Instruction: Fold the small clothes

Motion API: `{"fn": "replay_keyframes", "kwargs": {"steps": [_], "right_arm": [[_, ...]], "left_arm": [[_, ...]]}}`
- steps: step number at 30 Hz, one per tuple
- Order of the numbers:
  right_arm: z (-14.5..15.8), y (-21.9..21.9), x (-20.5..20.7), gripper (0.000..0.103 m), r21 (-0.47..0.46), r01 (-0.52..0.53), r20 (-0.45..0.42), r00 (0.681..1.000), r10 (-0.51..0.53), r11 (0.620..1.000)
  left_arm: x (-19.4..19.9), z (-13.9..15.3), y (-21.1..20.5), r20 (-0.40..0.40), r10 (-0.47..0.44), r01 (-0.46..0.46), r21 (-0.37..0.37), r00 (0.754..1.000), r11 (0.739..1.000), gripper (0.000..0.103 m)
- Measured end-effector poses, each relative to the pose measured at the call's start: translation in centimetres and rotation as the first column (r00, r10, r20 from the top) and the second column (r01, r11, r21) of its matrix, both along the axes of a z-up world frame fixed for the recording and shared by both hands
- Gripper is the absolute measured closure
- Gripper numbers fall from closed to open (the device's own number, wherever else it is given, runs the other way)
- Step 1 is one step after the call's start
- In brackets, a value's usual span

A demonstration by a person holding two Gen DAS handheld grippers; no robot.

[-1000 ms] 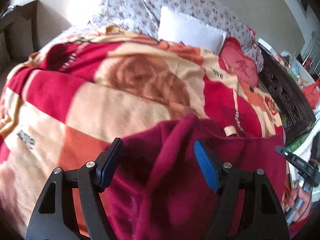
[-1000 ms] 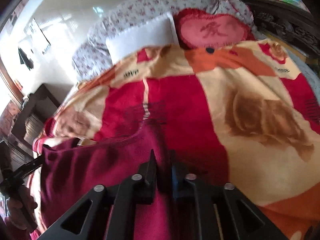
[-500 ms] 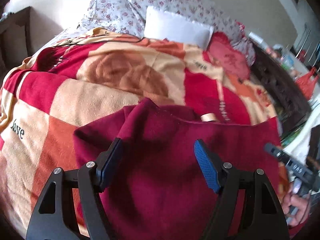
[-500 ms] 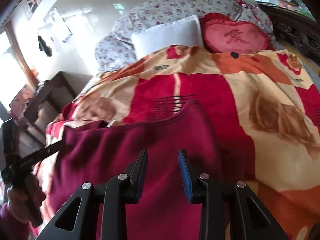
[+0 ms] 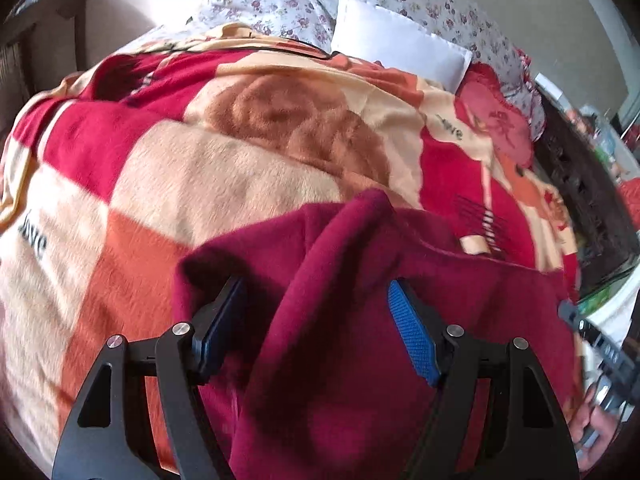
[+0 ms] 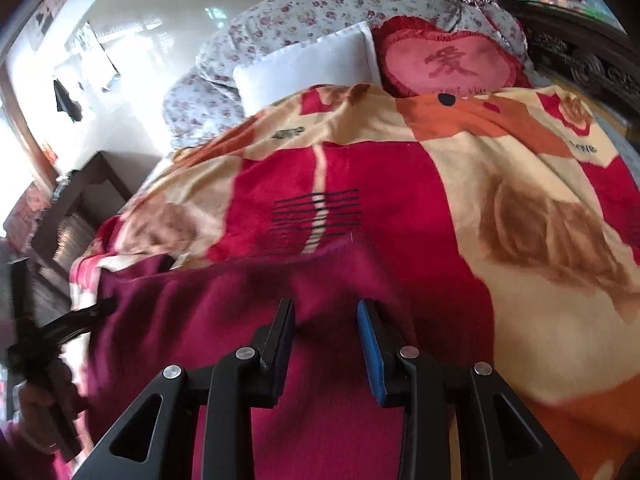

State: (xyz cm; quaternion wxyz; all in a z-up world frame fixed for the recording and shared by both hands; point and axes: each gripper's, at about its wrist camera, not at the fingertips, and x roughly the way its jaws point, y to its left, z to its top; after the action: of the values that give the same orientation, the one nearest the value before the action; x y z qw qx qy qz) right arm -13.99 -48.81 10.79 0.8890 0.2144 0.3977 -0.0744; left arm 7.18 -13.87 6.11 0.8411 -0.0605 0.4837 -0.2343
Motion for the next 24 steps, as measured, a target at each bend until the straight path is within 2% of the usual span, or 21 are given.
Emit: {"fn": "replay_keyframes", "kwargs": {"steps": [1, 3, 6, 9, 11, 13, 15, 16, 18, 24], "right_arm": [[0.5, 0.5, -0.9, 0.072, 0.000, -0.012, 0.004, 1.000, 0.012, 1.000], [1.3, 1.5, -3.4, 0.063, -0.013, -0.040, -0.012, 0.999, 0.040, 0.999], [1.5, 3.1, -6.5, 0.061, -0.035, -0.073, -0.026, 0.997, 0.072, 0.997], [0.5, 4.5, -9.0, 0.061, -0.029, -0.100, -0.044, 0.994, 0.099, 0.995], [-1.2, 5.6, -10.0, 0.061, -0.016, -0.135, -0.093, 0.987, 0.133, 0.991], [-2.7, 6.5, -10.8, 0.061, -0.072, -0.147, -0.145, 0.980, 0.136, 0.986], [-3.7, 7.5, -11.4, 0.062, -0.144, -0.162, -0.163, 0.977, 0.138, 0.976], [-3.8, 8.2, -11.6, 0.062, -0.192, -0.176, -0.181, 0.973, 0.142, 0.965], [-3.4, 8.8, -11.6, 0.062, -0.234, -0.191, -0.215, 0.966, 0.141, 0.953], [-0.7, 8.2, -12.4, 0.062, -0.129, -0.150, -0.167, 0.978, 0.128, 0.980]], "left_arm": [[-0.5, 0.4, 0.6, -0.003, -0.002, 0.002, -0.015, 1.000, 1.000, 0.029], [-1.7, 1.2, 1.4, 0.011, -0.014, 0.014, -0.007, 1.000, 1.000, 0.029], [-3.8, 2.0, 2.9, 0.039, -0.032, 0.032, -0.003, 0.999, 0.999, 0.029], [-6.0, 1.9, 4.6, 0.017, -0.040, 0.041, -0.019, 0.999, 0.999, 0.029], [-7.5, 1.2, 5.4, 0.002, -0.045, 0.045, -0.004, 0.999, 0.999, 0.029], [-8.9, -0.1, 5.7, -0.004, -0.061, 0.062, 0.055, 0.998, 0.997, 0.029], [-9.7, -1.9, 5.9, -0.019, -0.060, 0.061, 0.129, 0.998, 0.990, 0.029], [-9.9, -2.8, 6.2, -0.035, -0.055, 0.059, 0.144, 0.998, 0.988, 0.029], [-10.5, -3.5, 7.1, -0.056, -0.034, 0.039, 0.105, 0.998, 0.994, 0.029], [-11.6, -2.6, 7.8, -0.050, -0.018, 0.022, 0.091, 0.999, 0.996, 0.029]]}}
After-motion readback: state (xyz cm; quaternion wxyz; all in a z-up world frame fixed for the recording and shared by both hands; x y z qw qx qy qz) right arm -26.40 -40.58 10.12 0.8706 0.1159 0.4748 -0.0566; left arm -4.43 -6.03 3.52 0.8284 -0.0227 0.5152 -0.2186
